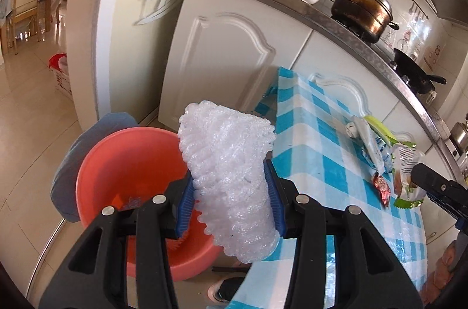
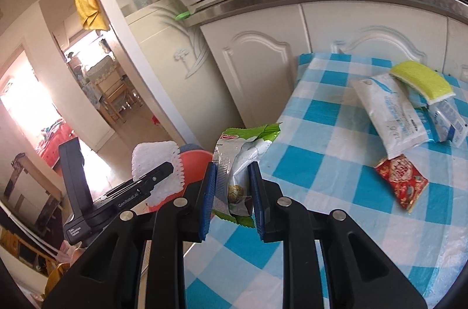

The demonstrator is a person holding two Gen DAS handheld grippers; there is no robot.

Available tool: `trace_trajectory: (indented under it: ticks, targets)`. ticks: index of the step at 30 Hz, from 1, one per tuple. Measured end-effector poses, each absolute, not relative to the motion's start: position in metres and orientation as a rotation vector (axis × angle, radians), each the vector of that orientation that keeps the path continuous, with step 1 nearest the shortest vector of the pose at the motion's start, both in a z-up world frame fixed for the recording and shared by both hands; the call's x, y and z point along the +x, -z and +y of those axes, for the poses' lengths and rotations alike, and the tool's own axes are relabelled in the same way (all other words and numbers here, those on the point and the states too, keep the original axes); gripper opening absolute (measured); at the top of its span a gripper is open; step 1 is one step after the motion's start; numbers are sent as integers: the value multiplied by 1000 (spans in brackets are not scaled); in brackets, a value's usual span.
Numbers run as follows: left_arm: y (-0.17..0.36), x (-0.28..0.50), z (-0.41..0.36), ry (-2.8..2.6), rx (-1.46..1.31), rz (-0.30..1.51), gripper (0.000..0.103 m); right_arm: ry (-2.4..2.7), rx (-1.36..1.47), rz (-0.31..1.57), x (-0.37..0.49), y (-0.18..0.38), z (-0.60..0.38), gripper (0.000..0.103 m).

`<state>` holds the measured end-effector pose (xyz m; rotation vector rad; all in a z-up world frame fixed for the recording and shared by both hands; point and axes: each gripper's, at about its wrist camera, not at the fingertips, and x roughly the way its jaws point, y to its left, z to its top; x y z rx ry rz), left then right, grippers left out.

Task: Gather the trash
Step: 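Carry foam net and snack packet over the red bucket and open both tools, then move both open tools back over the table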

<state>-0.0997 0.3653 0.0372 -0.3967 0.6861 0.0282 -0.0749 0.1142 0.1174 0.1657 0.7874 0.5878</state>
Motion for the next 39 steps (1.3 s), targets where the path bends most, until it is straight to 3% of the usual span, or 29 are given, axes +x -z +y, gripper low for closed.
trace_trajectory:
  ticks: [23,26,28,30,39]
  targets:
    - [35,-95,450,-172,-506,804,47,-777,-38,1024,-44,-52,269,25]
    - [45,-92,449,-195,-491,830,63,-774,-34,1047,-41,-44,278,27]
    - [53,-90,449,-201,-492,854,77,-777,-12,1056,-39,-42,277,43]
    - [57,-91,449,-209,-487,862,81,-781,18,1056,-38,-42,273,58]
    - [43,-97,441,-217,-405,861,91,-715,123,957,-45,-66,228,90]
